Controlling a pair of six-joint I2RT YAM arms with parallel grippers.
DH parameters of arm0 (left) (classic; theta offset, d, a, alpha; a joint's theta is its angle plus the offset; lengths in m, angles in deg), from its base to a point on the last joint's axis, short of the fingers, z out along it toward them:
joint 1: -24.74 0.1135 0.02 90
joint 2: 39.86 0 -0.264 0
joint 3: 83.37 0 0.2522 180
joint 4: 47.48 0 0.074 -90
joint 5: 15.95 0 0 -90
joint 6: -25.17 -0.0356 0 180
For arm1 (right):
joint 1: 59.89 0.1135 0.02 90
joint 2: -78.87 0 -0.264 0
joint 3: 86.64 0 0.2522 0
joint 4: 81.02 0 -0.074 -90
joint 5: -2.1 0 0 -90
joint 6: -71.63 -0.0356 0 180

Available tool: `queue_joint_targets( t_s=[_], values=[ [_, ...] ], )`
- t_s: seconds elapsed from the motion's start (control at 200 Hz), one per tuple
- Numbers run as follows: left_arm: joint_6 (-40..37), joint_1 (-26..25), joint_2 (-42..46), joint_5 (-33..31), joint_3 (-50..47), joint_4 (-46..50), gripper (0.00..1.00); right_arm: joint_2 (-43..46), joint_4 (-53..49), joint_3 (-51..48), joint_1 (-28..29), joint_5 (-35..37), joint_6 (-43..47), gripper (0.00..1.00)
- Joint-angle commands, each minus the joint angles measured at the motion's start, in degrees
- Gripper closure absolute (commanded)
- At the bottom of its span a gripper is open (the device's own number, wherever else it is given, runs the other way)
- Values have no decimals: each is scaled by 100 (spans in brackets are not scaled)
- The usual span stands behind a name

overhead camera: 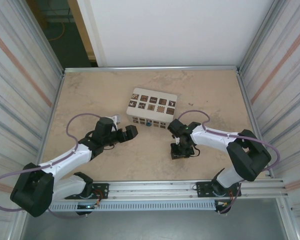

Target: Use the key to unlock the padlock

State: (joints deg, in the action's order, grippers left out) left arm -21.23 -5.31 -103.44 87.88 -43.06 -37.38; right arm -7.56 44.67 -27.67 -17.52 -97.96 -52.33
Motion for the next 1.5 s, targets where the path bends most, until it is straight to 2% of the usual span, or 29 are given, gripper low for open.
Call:
queue_joint_targets(
  t_s=[0.0, 0.251, 0.501, 0.812, 1.132, 1.378, 1.498],
  values=[
    [4, -37, -15, -11, 70, -109, 1, -106, -48, 146, 33, 119, -15, 71],
    [-9, -37, -33, 2, 70, -101, 1, -276, 21, 112, 26, 145, -32, 77],
    [-24, -37, -19, -1, 68, -65, 1, -418, 118, 61, 41, 136, -76, 86],
    [-69, -37, 114, -63, 88, 35, 1, -43, 178, -56, 27, 341, -78, 100],
    [-72, 5, 474, -26, 284, 134, 1, 859, 859, -277, 3, 470, 18, 100],
    [272, 215, 670, 527, 443, -379, 1, 1820, 1771, -568, -190, 529, 262, 100],
    [121, 235, 591, 901, 688, -645, 6, 2297, 2447, -688, -289, 601, 481, 100]
  ],
)
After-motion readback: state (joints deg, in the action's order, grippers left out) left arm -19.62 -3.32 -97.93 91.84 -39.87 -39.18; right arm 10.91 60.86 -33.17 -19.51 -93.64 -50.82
